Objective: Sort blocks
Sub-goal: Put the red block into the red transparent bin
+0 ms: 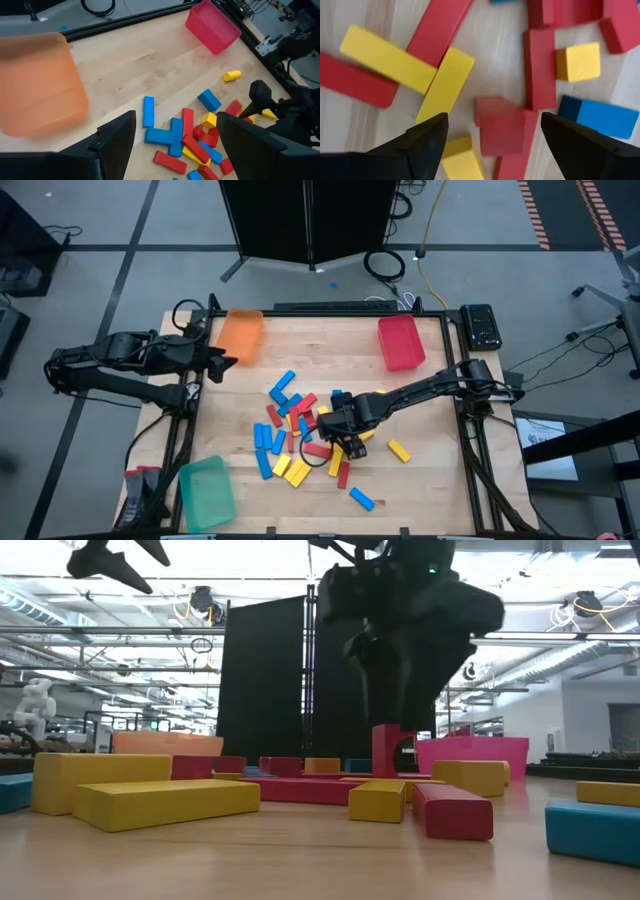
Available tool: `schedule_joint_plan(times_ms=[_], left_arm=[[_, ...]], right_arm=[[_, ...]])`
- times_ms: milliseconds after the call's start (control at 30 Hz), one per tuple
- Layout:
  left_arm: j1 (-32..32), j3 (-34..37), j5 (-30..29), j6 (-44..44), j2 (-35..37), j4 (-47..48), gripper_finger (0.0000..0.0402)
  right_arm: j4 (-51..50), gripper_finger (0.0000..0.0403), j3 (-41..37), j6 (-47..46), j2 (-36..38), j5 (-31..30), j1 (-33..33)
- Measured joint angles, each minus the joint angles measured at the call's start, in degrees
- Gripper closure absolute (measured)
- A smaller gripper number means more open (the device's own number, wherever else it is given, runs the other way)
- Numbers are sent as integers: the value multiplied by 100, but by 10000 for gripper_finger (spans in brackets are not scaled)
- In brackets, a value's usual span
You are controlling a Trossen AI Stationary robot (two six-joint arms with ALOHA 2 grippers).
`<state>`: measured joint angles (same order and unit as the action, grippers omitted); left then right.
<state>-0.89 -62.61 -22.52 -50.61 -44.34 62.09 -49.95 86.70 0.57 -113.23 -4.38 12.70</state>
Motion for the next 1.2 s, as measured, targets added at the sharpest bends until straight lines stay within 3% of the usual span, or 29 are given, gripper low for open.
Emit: schedule_joint_plan(times_ms=[400, 967, 1200], left_arm=[[0, 0, 0, -2, 0, 52, 117], [0, 0, 89, -2, 0, 48, 117], [-1, 0, 89, -2, 0, 45, 117]], right_arm=[[34, 162, -2, 24, 0, 22, -141], [24, 169, -101, -31, -35, 173, -204], [32, 232, -101, -34, -35, 152, -248]])
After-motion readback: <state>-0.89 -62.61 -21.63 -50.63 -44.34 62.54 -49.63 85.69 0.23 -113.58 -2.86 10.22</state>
